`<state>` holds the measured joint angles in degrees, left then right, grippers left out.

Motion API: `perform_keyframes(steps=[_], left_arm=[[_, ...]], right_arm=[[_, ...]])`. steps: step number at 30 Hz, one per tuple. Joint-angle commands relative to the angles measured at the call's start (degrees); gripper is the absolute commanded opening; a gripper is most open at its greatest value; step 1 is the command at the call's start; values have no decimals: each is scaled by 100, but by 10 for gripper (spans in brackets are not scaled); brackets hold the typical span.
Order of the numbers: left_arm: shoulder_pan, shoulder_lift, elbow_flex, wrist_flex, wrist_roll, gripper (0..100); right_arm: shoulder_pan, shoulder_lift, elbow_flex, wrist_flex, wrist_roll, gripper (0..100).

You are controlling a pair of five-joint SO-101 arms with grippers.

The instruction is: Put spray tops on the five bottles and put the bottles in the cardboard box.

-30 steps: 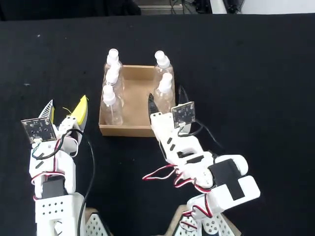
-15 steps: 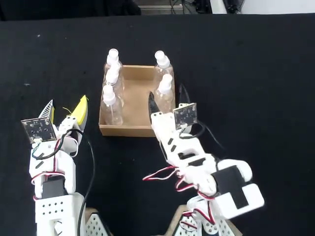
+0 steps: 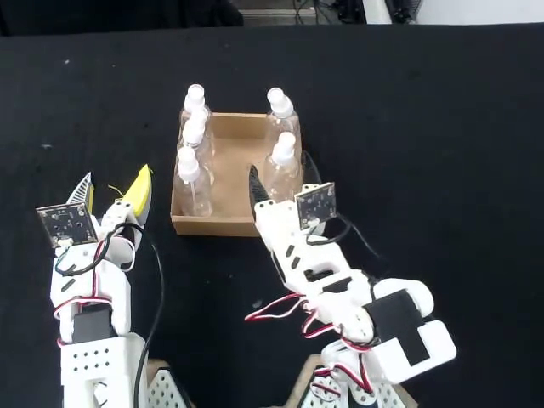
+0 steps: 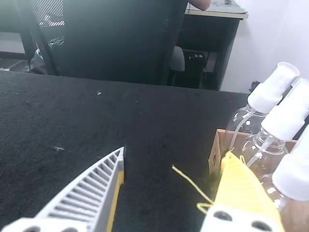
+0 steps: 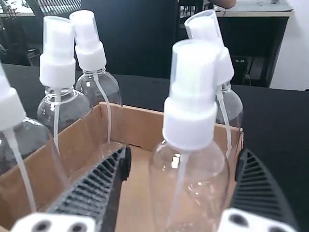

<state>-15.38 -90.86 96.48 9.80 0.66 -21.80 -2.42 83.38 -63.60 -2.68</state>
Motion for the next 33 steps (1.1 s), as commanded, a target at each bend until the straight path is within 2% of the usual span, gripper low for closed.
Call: perform_keyframes(steps=[1, 11, 17, 24, 33], left_arm=[[22, -105, 127, -167, 53, 220], [31, -105, 127, -167, 53, 220], [31, -105, 127, -167, 53, 220], [40, -105, 127, -167, 44, 220], [13, -105, 127, -105, 44, 220]], right_arm=[[-88, -338, 13, -141, -35, 301], [-97, -1648, 523, -88, -334, 301], [-79, -2255, 497, 369, -35, 300], [-79, -3187, 699, 448, -35, 300], [18, -5086, 787, 2101, -62, 300]])
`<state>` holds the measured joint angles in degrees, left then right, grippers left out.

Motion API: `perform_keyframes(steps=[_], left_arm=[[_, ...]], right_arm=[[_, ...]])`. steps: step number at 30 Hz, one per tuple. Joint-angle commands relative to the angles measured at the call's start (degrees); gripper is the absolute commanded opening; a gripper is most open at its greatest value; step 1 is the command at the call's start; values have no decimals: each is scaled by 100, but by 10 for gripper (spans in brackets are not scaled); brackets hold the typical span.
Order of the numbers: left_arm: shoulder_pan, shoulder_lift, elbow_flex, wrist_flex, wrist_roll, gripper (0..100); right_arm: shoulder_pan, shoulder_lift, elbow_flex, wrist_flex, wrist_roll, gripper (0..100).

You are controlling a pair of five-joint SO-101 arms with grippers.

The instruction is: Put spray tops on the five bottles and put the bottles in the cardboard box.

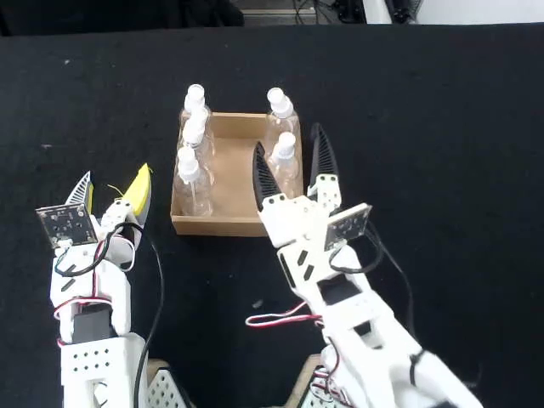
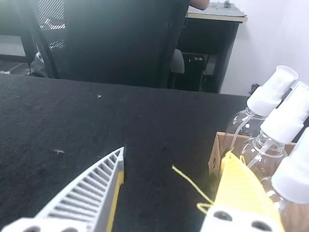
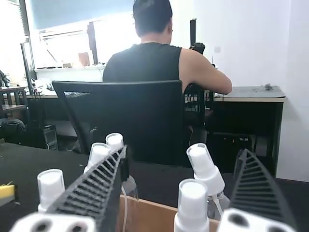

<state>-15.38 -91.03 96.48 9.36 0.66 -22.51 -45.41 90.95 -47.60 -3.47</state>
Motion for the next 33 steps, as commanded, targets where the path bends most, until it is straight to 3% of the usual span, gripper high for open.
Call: perform_keyframes(steps=[1, 4, 6, 7, 10, 15, 19, 25, 30, 33], left_arm=[[13, -88, 127, -62, 35, 218], [-66, -88, -40, 290, 9, 129], [-171, -88, -391, 826, 9, 21], [-207, -88, -558, 1064, 9, 30], [-330, -88, -971, 1591, 9, 46], [-1042, -88, -1727, 2813, 9, 29], [-936, -88, -2141, 3701, -9, 33], [-365, -88, -1675, 3842, -747, 30], [-303, -360, -2018, 5064, -905, 30], [-295, -1029, -2141, 5486, -888, 30]], right_arm=[[88, -1095, 57, 774, 18, 299], [88, -2149, 75, 1890, 18, 222], [149, -2905, 40, 2699, 9, 95], [202, -3292, 31, 3042, 9, 17], [563, -4462, 92, 3877, 9, 65], [1776, -6422, -22, 6268, 9, 19], [1881, -6097, -338, 7868, 9, 11], [1996, -6308, -382, 8985, 0, 11], [2110, -6299, -919, 10681, 0, 11], [2110, -6299, -1112, 11112, 0, 11]])
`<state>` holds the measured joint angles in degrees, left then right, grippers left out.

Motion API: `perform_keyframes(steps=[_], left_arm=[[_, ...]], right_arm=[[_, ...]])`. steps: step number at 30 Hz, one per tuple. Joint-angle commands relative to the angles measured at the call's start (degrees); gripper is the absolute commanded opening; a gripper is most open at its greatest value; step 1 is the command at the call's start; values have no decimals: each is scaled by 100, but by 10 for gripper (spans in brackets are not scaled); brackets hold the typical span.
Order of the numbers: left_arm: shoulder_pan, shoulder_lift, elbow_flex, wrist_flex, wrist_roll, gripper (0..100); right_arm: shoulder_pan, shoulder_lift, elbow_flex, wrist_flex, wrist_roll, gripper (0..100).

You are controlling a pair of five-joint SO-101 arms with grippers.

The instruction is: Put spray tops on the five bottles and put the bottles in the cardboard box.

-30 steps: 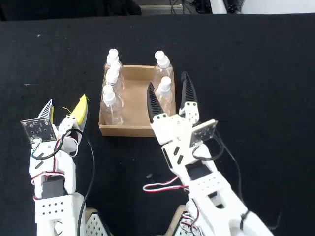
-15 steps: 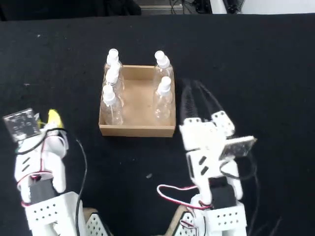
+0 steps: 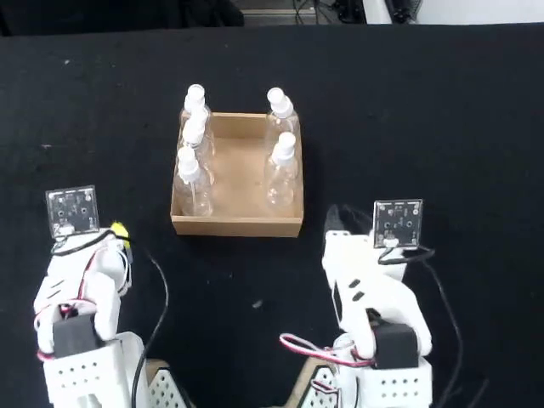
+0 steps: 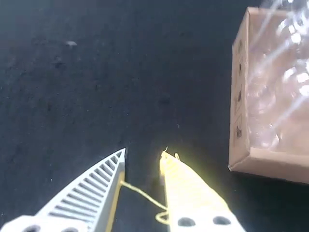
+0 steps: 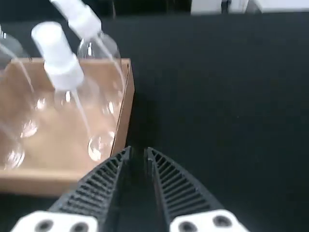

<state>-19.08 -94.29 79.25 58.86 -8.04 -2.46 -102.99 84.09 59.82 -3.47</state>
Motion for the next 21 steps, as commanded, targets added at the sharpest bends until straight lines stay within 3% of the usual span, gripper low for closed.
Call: perform_keyframes(steps=[1, 11, 21], left_arm=[[84, -967, -321, 598, -18, 30], [787, -1020, 514, 853, -9, 30], [629, -1029, 1262, 862, -26, 30]], right_arm=[[105, -541, -356, 352, 0, 11], [141, -541, 787, 290, 35, 11], [1371, -541, 1226, 466, 44, 11]])
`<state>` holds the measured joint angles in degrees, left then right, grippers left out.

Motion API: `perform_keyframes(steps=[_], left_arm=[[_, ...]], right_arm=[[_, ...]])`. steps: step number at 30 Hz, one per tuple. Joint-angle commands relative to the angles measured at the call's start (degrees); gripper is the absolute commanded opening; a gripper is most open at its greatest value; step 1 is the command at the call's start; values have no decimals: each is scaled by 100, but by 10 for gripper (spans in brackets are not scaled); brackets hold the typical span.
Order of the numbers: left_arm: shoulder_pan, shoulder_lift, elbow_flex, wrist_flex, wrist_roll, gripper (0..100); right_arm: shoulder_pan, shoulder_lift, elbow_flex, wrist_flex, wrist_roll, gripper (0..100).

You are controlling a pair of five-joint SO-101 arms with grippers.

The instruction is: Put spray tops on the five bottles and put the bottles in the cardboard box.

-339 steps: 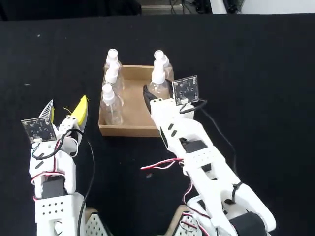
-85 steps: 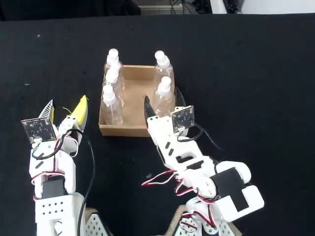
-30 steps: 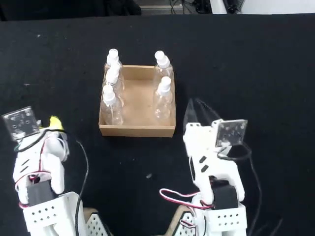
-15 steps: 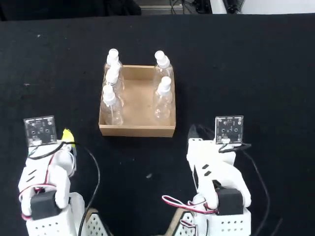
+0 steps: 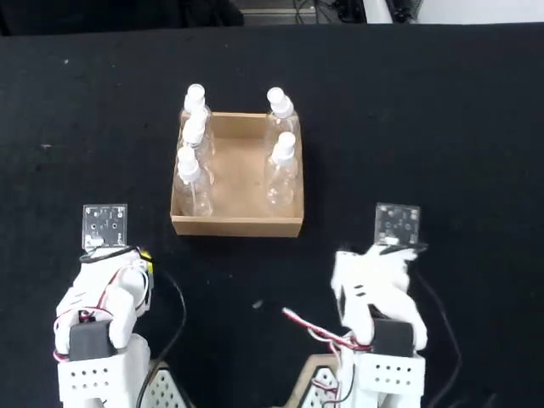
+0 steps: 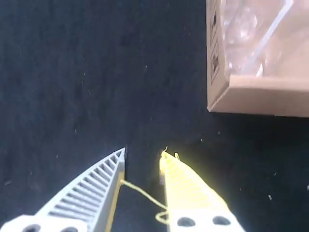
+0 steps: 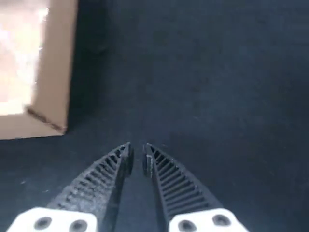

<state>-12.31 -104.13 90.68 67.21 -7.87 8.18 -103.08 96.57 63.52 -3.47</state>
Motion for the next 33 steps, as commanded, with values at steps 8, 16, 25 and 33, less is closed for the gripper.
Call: perform_keyframes(steps=[8, 16, 25, 33], left_arm=[[180, -26, 664, 554, -26, 33], [171, -9, 664, 554, -26, 30], [365, -44, 664, 554, -26, 30], [497, -53, 664, 554, -26, 30]], right_arm=[[387, -523, -13, 897, 44, 11], [378, -523, -13, 1116, 53, 11], [264, -532, -13, 1116, 53, 11], [-290, -558, -13, 1125, 53, 11]])
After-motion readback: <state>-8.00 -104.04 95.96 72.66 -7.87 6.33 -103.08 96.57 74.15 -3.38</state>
